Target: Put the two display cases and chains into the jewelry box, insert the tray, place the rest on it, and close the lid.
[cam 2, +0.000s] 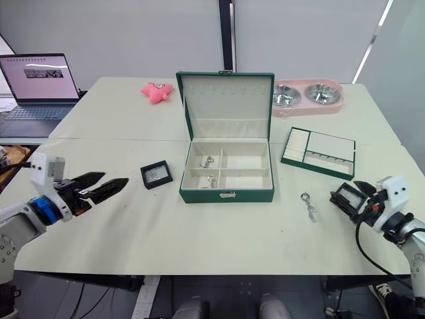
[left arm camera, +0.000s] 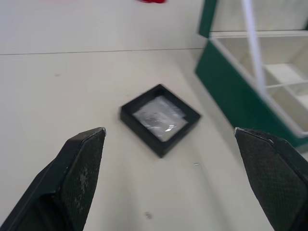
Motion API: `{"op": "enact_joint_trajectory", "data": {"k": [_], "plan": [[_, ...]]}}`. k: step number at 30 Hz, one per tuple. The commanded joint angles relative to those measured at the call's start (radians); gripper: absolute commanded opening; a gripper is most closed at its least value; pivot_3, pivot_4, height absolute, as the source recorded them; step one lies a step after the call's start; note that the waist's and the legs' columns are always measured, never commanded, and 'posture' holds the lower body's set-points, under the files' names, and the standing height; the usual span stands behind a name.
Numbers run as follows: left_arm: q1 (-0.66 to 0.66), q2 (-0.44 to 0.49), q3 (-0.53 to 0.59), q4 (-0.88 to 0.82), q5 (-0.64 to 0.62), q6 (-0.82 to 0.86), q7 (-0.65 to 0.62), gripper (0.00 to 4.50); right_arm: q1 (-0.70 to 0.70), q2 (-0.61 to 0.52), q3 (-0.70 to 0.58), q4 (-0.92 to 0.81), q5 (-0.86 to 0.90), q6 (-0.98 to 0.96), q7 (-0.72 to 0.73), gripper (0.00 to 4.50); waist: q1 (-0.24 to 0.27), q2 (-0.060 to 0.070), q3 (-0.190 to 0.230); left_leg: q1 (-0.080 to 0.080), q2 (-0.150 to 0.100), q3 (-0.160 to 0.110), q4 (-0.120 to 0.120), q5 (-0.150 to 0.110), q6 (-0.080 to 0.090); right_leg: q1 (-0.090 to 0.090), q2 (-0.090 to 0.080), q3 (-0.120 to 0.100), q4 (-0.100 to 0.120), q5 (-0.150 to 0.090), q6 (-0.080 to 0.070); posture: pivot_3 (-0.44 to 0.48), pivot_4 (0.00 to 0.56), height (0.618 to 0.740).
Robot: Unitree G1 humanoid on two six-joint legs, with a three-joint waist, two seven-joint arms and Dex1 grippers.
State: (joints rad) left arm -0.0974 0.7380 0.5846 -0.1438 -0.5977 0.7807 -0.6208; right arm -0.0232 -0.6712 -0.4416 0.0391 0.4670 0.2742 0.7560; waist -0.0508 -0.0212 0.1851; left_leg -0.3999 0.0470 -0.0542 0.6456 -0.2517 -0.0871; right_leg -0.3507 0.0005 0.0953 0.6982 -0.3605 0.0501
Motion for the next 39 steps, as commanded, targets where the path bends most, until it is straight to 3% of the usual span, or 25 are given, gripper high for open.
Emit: {"op": "enact_joint_trajectory", "data": {"k": [1, 5, 15, 29, 39], "plan": [[0.023, -0.03, 0.047, 0.043, 0.079, -0.117, 0.091, 4.45, -0.024, 0.021, -0.048, 0.074, -0.022, -0.104, -0.035, 4.5, 0.0, 0.0, 0.0, 0.0, 0.0, 0.0, 0.0, 0.0, 0.0, 0.0, 0.0, 0.0, 0.0, 0.0, 0.0, 0.0, 0.15, 0.74], [0.046, -0.066, 0.062, 0.139, 0.185, -0.251, 0.205, 4.45, -0.053, 0.049, -0.065, 0.169, -0.037, -0.182, -0.082, 4.5, -0.003, 0.0, 0.0, 0.001, 0.0, 0.001, 0.0, 0.0, 0.0, 0.0, 0.0, 0.001, 0.0, 0.0, 0.0, 0.0, 0.15, 0.74], [0.003, -0.176, 0.078, 0.375, 0.307, -0.547, 0.444, 4.45, -0.089, 0.108, -0.093, 0.368, -0.109, -0.399, -0.252, 4.5, -0.001, 0.0, 0.0, 0.001, 0.0, 0.001, 0.0, 0.0, 0.0, 0.0, -0.001, 0.001, 0.0, 0.0, 0.0, 0.0, 0.15, 0.74], [-0.028, -0.24, 0.04, 0.436, 0.338, -0.639, 0.552, 4.45, -0.113, 0.098, -0.118, 0.523, -0.148, -0.544, -0.398, 4.5, -0.003, 0.0, 0.0, 0.001, 0.0, 0.001, 0.0, 0.0, 0.0, 0.0, -0.001, 0.001, 0.001, 0.0, 0.0, 0.0, 0.15, 0.74], [-0.036, -0.256, 0.029, 0.429, 0.332, -0.64, 0.579, 4.45, -0.13, 0.098, -0.113, 0.572, -0.14, -0.566, -0.404, 4.5, -0.004, 0.0, -0.001, 0.001, 0.0, 0.002, 0.0, 0.0, 0.0, 0.001, -0.001, 0.001, 0.001, 0.0, 0.0, 0.0, 0.15, 0.74]]}}
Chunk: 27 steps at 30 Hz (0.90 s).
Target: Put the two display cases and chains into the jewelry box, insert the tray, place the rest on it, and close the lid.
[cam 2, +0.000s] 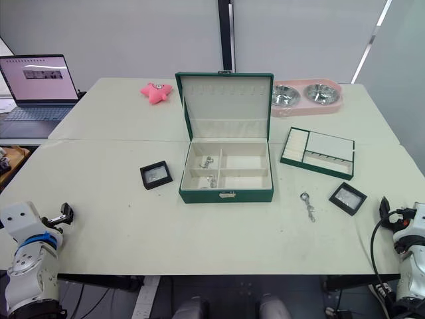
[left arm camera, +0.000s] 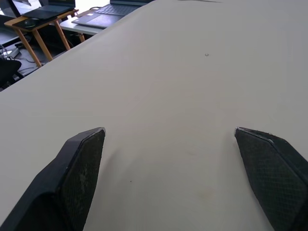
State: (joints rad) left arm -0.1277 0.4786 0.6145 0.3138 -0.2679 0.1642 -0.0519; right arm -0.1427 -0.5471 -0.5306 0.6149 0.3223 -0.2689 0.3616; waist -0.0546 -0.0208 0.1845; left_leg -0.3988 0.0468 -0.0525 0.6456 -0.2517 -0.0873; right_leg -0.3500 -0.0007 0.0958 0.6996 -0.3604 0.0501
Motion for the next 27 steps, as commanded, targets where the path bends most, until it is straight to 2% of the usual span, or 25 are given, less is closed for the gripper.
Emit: {"op": "enact_joint_trajectory", "data": {"k": [1, 9, 13, 17, 21, 27], "plan": [[-0.006, 0.003, -0.001, -0.029, 0.001, -0.023, 0.01, 4.45, -0.012, -0.026, -0.023, -0.002, 0.005, -0.024, -0.01, 4.5, 0.0, 0.0, 0.0, 0.0, 0.0, 0.0, 0.0, 0.0, 0.0, 0.0, 0.0, 0.0, 0.0, 0.0, 0.0, 0.0, 0.15, 0.74], [-0.012, 0.007, -0.01, -0.043, -0.002, -0.016, -0.004, 4.45, -0.021, -0.027, -0.019, -0.013, 0.015, -0.018, 0.01, 4.5, 0.0, 0.0, 0.0, 0.0, 0.0, 0.0, 0.0, 0.0, 0.0, 0.0, 0.0, 0.0, 0.0, 0.0, 0.0, 0.0, 0.15, 0.74], [-0.028, 0.016, -0.031, -0.038, -0.021, -0.005, -0.047, 4.45, -0.028, -0.022, -0.014, -0.081, 0.039, 0.001, 0.029, 4.5, 0.0, 0.0, 0.0, 0.0, 0.0, 0.0, 0.0, 0.0, 0.0, 0.0, 0.0, 0.0, 0.0, 0.0, 0.0, 0.0, 0.15, 0.74], [-0.059, 0.043, -0.076, -0.046, -0.045, 0.013, -0.159, 4.45, -0.048, -0.022, 0.035, -0.208, 0.071, 0.073, 0.105, 4.5, 0.0, 0.0, 0.0, 0.0, 0.0, 0.0, 0.0, 0.0, 0.0, 0.0, 0.0, 0.0, 0.001, 0.0, 0.0, 0.0, 0.15, 0.74], [-0.096, 0.107, -0.153, -0.046, -0.064, 0.03, -0.338, 4.45, -0.025, -0.057, 0.2, -0.458, 0.104, 0.254, 0.289, 4.5, -0.003, 0.001, 0.0, 0.0, 0.0, 0.0, 0.0, 0.0, 0.0, 0.0, 0.001, 0.0, 0.002, 0.0, 0.0, 0.0, 0.15, 0.74], [-0.201, 0.195, -0.244, -0.009, -0.066, 0.033, -0.551, 4.45, -0.073, -0.115, 0.333, -0.737, 0.218, 0.531, 0.406, 4.5, 0.003, 0.001, 0.0, -0.001, 0.0, -0.002, 0.001, 0.0, 0.0, 0.0, 0.0, -0.001, 0.002, 0.0, 0.0, 0.0, 0.15, 0.74]]}}
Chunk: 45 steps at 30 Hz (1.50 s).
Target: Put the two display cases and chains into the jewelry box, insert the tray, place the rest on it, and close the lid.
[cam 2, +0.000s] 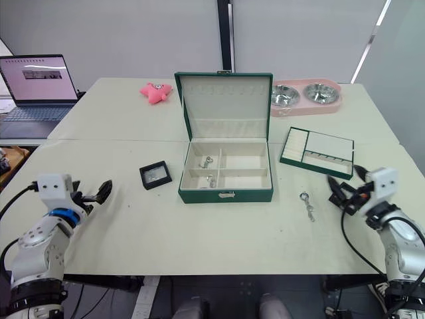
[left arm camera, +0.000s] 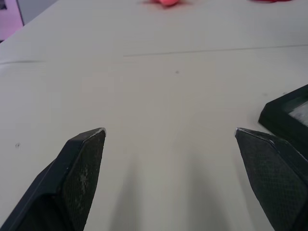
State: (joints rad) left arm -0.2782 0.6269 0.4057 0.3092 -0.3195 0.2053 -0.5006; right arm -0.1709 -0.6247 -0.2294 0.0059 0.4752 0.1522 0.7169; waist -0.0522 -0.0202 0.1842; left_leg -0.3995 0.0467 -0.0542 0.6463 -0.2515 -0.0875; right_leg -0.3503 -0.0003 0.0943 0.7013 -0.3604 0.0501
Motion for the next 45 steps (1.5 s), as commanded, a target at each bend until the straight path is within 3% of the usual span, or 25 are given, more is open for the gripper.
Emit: {"op": "enact_joint_trajectory", "data": {"k": [1, 6, 12, 24, 45], "plan": [[-0.081, 0.064, -0.066, 0.0, -0.015, -0.009, -0.164, 4.45, -0.078, -0.051, 0.067, -0.169, 0.079, 0.151, 0.079, 4.5, 0.001, 0.0, 0.0, 0.0, 0.0, 0.0, 0.0, 0.0, 0.0, 0.0, 0.0, 0.0, 0.0, 0.0, 0.0, 0.0, 0.15, 0.74], [-0.187, 0.108, -0.185, 0.025, -0.004, -0.012, -0.381, 4.45, -0.207, -0.073, 0.178, -0.256, 0.134, 0.299, 0.185, 4.5, 0.001, 0.0, 0.0, 0.0, 0.0, -0.001, 0.0, 0.0, 0.0, 0.0, 0.001, -0.001, 0.0, 0.0, 0.0, 0.0, 0.15, 0.74], [-0.281, 0.133, -0.308, 0.111, 0.066, -0.026, -0.521, 4.45, -0.322, -0.019, 0.305, -0.227, 0.067, 0.308, 0.229, 4.5, -0.005, 0.0, 0.0, -0.002, 0.0, -0.001, 0.0, 0.0, 0.0, -0.002, 0.001, -0.001, -0.002, 0.0, 0.0, 0.0, 0.15, 0.74], [-0.327, 0.148, -0.339, 0.226, 0.129, -0.046, -0.563, 4.45, -0.363, 0.111, 0.376, -0.223, -0.033, 0.258, 0.199, 4.5, -0.005, 0.0, 0.0, -0.002, 0.0, -0.002, 0.0, 0.0, 0.0, -0.003, 0.001, -0.002, 0.0, 0.0, 0.0, 0.0, 0.15, 0.74], [-0.314, 0.142, -0.384, 0.239, 0.202, -0.041, -0.589, 4.45, -0.333, 0.135, 0.412, -0.249, -0.059, 0.271, 0.201, 4.5, -0.006, 0.0, 0.0, -0.002, 0.0, -0.002, 0.0, 0.0, 0.0, -0.003, 0.001, -0.002, 0.001, 0.0, 0.0, 0.0, 0.15, 0.74]]}}
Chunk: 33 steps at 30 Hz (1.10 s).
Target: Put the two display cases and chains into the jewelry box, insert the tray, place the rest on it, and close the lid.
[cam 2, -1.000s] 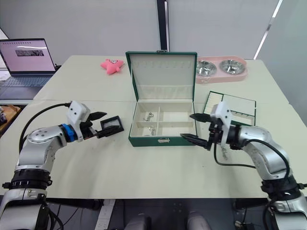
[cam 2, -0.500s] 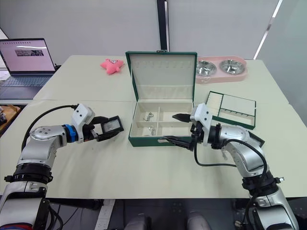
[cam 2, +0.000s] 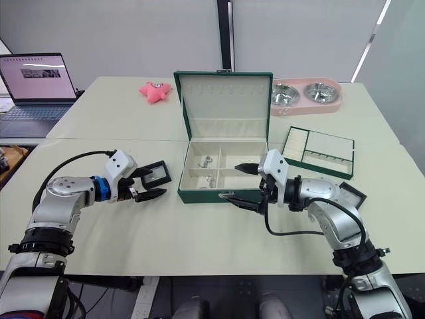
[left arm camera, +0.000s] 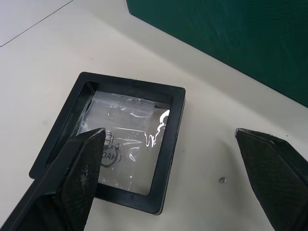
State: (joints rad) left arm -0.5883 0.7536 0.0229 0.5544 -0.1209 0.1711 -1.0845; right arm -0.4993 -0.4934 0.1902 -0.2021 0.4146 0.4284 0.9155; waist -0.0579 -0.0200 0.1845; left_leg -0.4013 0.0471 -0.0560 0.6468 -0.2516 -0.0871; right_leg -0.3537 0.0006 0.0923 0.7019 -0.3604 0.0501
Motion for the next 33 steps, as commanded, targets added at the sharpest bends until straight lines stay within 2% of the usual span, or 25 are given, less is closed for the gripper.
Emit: {"op": "enact_joint_trajectory", "data": {"k": [1, 3, 6, 17, 24, 33], "plan": [[-0.003, 0.014, -0.002, -0.006, 0.006, -0.008, -0.004, 4.45, -0.004, 0.004, -0.008, -0.038, 0.0, -0.006, 0.003, 4.5, 0.0, 0.0, 0.0, 0.0, 0.0, 0.0, 0.0, 0.0, 0.0, 0.0, 0.0, 0.0, 0.0, 0.0, 0.0, 0.0, 0.15, 0.74], [-0.003, 0.014, -0.003, -0.006, 0.01, -0.008, -0.003, 4.27, -0.005, 0.003, -0.009, -0.035, -0.003, -0.008, 0.002, 4.5, 0.0, 0.0, 0.0, 0.0, 0.0, 0.0, 0.0, 0.0, 0.0, 0.0, 0.0, 0.0, 0.0, 0.0, 0.0, 0.0, 0.15, 0.74], [-0.001, 0.014, -0.003, -0.007, 0.012, -0.005, -0.002, 3.58, -0.007, 0.003, -0.015, -0.033, -0.002, -0.008, 0.002, 4.5, 0.0, 0.0, 0.0, 0.0, 0.0, 0.0, 0.0, 0.0, 0.0, 0.0, 0.0, 0.0, 0.0, 0.0, 0.0, 0.0, 0.15, 0.74], [0.008, 0.012, 0.007, -0.029, 0.003, 0.0, 0.006, 0.1, -0.008, 0.006, -0.021, -0.025, 0.0, -0.013, 0.005, 4.5, 0.0, 0.0, 0.0, 0.0, 0.0, 0.0, 0.0, 0.0, 0.0, 0.0, 0.0, 0.0, 0.001, 0.0, 0.0, 0.0, 0.15, 0.74], [0.029, 0.029, 0.029, -0.089, -0.016, 0.026, 0.004, 0.01, -0.011, 0.006, -0.023, -0.025, 0.003, -0.013, 0.008, 4.5, 0.0, 0.0, 0.0, 0.0, 0.0, 0.0, 0.0, 0.0, 0.0, 0.0, 0.0, 0.0, 0.001, 0.0, 0.0, 0.0, 0.15, 0.74], [0.052, 0.105, 0.056, -0.432, -0.103, 0.24, -0.011, 0.01, -0.014, -0.011, -0.072, -0.054, 0.054, 0.024, 0.013, 4.5, 0.001, 0.0, 0.0, 0.0, 0.0, -0.001, 0.0, 0.0, 0.0, 0.0, 0.0, 0.0, 0.001, 0.0, 0.0, 0.0, 0.15, 0.74]]}}
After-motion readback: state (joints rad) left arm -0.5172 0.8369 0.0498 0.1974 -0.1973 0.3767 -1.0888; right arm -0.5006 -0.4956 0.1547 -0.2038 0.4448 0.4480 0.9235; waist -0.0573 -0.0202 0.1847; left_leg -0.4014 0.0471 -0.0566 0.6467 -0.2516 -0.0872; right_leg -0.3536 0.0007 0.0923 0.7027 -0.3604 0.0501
